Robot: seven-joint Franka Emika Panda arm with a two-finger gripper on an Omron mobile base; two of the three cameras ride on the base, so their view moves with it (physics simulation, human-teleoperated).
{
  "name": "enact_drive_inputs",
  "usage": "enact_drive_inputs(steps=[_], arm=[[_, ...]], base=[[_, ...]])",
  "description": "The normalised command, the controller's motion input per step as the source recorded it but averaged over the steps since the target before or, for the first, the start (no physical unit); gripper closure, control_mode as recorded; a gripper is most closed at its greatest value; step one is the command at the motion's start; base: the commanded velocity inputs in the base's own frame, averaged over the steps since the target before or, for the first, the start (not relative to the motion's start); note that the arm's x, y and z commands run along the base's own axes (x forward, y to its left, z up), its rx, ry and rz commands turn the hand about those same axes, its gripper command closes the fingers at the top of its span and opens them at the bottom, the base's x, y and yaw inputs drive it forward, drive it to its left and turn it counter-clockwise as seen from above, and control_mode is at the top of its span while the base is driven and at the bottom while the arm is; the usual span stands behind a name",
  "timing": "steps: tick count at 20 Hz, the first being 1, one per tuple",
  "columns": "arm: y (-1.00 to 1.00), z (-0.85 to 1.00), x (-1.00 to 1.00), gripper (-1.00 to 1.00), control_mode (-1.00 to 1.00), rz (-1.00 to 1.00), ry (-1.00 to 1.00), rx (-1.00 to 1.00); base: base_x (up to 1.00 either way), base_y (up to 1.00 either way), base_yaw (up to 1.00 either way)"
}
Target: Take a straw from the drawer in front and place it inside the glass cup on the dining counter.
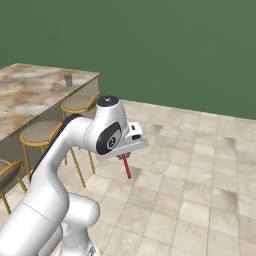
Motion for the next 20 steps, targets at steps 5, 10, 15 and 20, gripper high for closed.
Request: enact_drive_inputs(steps=[5,10,15,20], arm=[[0.00,0.00,0.00,1.00,1.00,0.00,0.00,0.00],[0.00,0.00,0.00,1.00,1.00,0.00,0.00,0.00],[0.00,0.00,0.00,1.00,1.00,0.00,0.00,0.00],[0.00,0.00,0.00,1.00,1.00,0.00,0.00,0.00]], base=[[1.00,-0.51,0.41],[1.00,-0.59,0.43],[0.95,-0.64,0.44],[0.83,-0.68,0.47]])
